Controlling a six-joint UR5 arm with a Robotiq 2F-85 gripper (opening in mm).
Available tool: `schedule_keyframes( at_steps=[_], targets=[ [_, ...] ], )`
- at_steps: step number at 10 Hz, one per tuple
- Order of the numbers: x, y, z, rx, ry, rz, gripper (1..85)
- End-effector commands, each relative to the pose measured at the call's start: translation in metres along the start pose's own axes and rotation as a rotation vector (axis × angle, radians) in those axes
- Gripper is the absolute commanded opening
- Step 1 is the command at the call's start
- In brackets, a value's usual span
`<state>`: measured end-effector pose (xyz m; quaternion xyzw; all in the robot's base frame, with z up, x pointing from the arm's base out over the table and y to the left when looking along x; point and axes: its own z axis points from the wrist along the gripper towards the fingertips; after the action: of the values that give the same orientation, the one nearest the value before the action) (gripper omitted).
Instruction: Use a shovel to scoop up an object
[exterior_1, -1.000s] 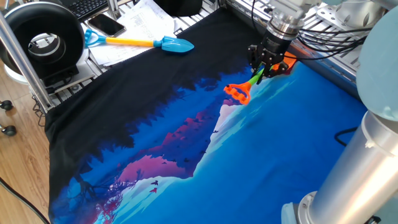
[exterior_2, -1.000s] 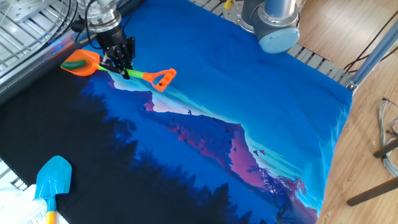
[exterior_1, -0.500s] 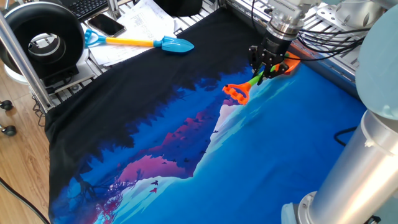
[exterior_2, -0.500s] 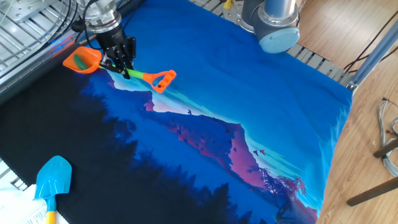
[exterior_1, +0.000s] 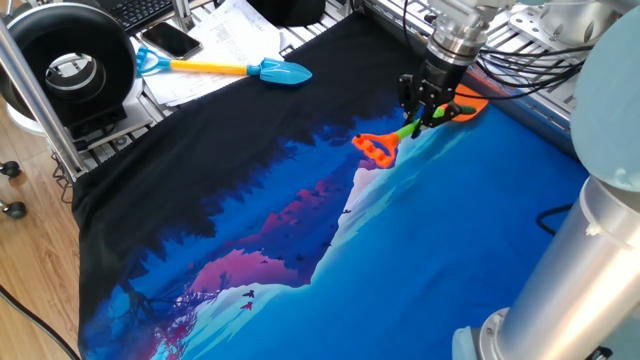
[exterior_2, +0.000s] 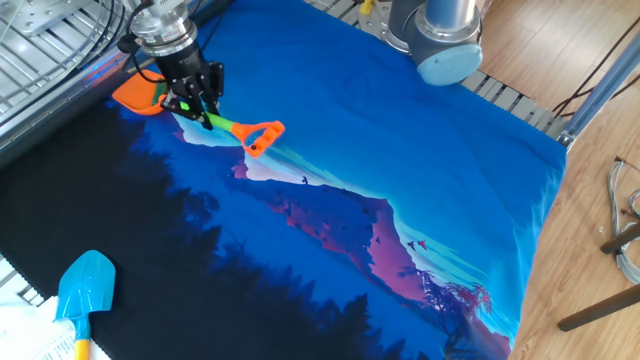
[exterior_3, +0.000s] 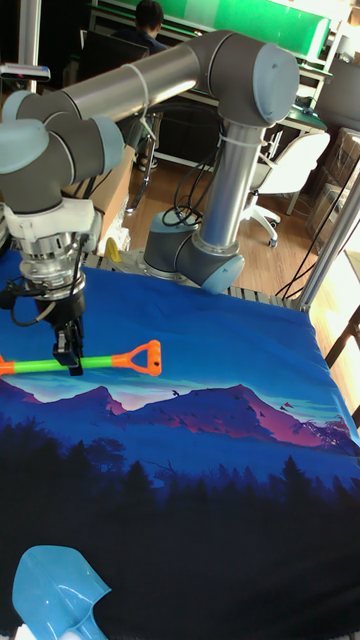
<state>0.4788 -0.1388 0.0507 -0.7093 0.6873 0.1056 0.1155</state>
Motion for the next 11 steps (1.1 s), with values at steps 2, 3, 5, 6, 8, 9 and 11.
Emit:
schedule_keyframes(
  at_steps=[2, 3, 5, 6, 8, 9, 11],
  targets=[
    [-0.024, -0.01, 0.003, 0.005, -0.037, 0.085, 2.3],
    [-0.029, -0.012, 0.004, 0.009, -0.033, 0.099, 2.3],
    [-0.04, -0.02, 0.006, 0.019, -0.021, 0.122, 2.3],
    [-0.045, -0.023, 0.007, 0.022, -0.017, 0.129, 2.3],
    [-0.055, -0.032, 0.014, 0.035, -0.024, 0.148, 2.3],
    [-0.06, -0.036, 0.018, 0.038, -0.026, 0.165, 2.3],
    [-0.058, -0.039, 0.022, 0.044, 0.006, 0.201, 2.3]
  ],
)
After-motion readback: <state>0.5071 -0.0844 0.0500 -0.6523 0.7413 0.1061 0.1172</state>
